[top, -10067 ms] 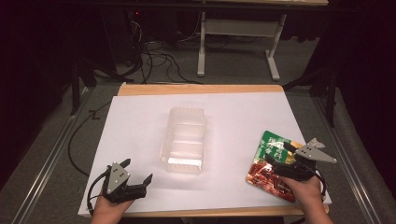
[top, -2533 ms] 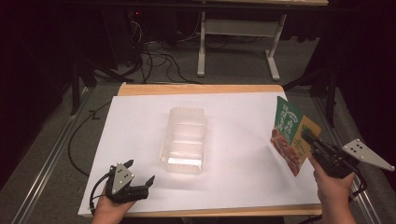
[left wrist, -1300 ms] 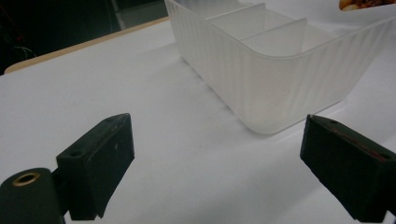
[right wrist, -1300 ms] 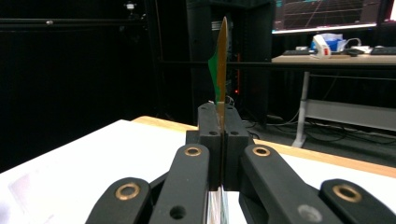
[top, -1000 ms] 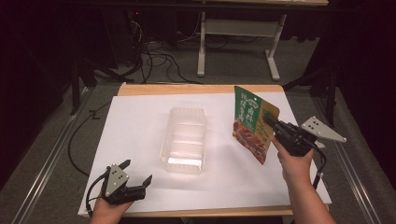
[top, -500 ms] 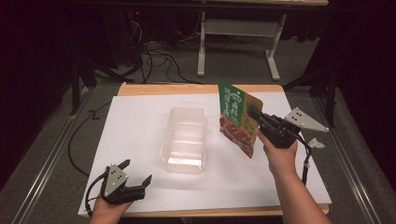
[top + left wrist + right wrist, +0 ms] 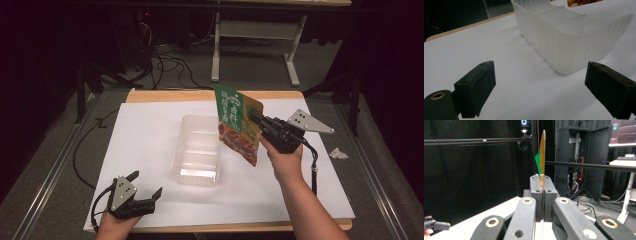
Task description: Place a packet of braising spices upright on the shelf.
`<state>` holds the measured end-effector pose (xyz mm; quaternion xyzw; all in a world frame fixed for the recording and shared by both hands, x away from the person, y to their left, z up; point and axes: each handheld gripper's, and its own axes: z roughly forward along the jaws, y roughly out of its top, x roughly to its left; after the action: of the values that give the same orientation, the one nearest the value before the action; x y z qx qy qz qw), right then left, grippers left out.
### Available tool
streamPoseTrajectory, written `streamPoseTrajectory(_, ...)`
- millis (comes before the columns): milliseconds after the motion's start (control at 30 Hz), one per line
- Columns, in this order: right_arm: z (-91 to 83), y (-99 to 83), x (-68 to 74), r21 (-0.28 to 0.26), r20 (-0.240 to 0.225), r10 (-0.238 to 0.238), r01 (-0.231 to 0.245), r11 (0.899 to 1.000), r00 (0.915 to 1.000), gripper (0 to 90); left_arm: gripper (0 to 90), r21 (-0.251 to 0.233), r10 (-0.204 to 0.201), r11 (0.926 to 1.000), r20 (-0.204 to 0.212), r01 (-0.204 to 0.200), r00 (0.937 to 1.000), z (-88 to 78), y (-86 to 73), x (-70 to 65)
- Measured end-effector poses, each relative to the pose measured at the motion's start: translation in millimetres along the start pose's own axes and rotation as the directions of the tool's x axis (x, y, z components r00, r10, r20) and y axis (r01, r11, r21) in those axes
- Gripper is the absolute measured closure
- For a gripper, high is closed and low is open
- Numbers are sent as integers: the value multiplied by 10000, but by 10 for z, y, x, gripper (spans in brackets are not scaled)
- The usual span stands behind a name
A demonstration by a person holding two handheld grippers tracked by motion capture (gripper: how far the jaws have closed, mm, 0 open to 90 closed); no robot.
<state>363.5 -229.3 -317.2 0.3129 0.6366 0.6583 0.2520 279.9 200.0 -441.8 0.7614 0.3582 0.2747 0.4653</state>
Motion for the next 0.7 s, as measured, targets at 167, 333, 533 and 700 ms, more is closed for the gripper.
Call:
streamPoseTrajectory(167,111,29,66,-70,-266,-88,86,9999,9996,900,101,-10,6,10000,-16,-6,10000,2,2,-4)
streamPoseTrajectory(333,216,23,125,33,-484,-158,160,9999,9987,900,101,3,13,10000,8,-13,10000,4,2,-9)
streamPoseTrajectory(533,361,-7,170,167,-668,-255,267,9995,9974,900,101,11,1,10000,5,-1,10000,6,0,-6)
streamPoseTrajectory(700,467,-30,194,302,-752,-365,389,9988,9965,900,101,53,-4,10000,35,4,10000,7,0,-8)
